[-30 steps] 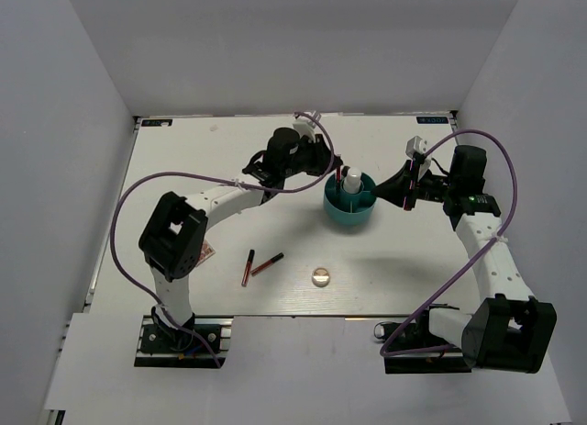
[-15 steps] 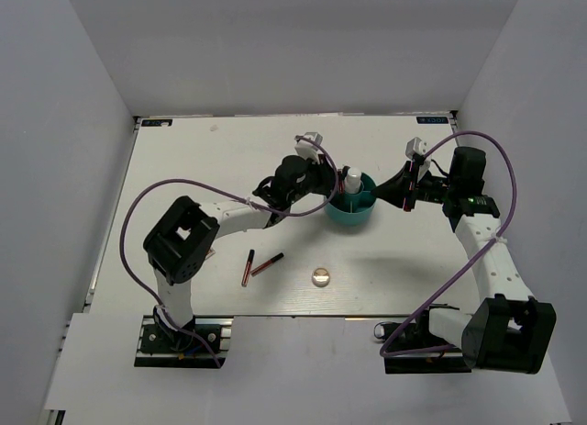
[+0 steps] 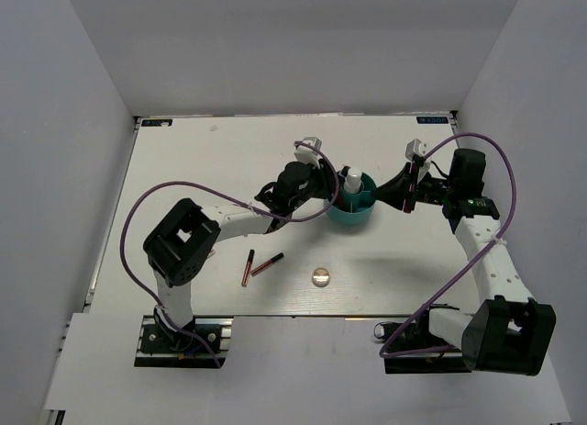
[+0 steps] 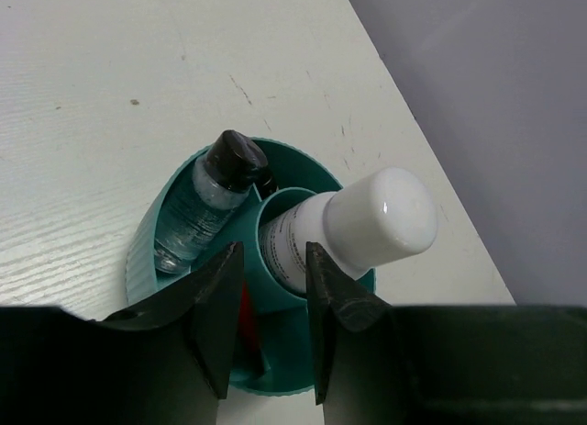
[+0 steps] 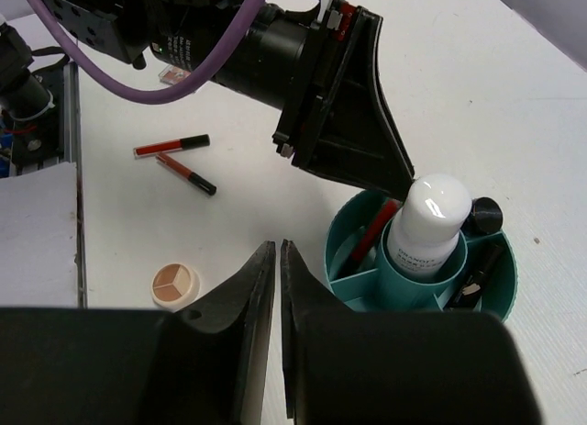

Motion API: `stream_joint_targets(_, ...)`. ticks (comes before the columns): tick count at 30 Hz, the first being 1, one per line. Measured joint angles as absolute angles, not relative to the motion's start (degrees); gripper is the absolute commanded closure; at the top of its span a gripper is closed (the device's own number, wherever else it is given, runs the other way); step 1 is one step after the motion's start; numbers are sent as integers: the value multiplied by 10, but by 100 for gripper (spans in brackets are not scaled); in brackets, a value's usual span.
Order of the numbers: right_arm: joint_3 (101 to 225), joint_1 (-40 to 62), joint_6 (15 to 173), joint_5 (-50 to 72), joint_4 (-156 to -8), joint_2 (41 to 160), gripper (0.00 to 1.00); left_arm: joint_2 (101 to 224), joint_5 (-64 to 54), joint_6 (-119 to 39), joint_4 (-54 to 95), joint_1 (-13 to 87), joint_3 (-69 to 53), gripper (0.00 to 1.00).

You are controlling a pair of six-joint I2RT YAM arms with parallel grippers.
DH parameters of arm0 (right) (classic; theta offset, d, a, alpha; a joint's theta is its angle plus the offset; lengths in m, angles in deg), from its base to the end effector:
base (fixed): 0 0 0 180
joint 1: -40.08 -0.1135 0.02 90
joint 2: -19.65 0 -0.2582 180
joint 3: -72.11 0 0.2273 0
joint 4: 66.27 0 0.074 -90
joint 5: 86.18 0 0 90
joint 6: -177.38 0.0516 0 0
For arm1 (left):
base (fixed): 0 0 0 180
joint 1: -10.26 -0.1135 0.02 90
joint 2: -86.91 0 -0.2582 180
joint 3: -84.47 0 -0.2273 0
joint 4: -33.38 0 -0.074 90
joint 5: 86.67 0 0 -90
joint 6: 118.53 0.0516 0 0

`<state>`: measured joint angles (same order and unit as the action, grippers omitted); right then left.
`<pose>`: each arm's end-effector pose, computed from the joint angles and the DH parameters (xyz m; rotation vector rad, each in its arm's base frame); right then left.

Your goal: Organize the makeup

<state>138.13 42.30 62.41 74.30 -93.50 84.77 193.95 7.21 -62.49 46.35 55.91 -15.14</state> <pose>0.2221 0.0401 0.3108 -1.0372 1.4781 0.8942 0.2966 -0.2984 0.2287 0.1438 1.9029 -0.9100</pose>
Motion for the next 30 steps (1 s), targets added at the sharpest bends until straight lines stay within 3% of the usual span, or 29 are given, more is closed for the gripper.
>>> stream_joint_targets(7,1381,423,619,744,-937,844,82,1938,75,-621,455,565,-151,53)
stream_joint_targets(11,1383,423,566,754,-978,841,68,1914,81,-607,436,566,-149,53)
stream_joint_targets(14,1403,422,461,772,-1072,843,65,1867,87,-586,399,566,-144,53)
stream_joint_targets(24,1449,376,167,776,-1323,868,60,1574,122,-588,165,555,-178,55)
stream_joint_targets(30,1449,315,124,762,-1364,871,58,1519,149,-663,-22,553,-275,50)
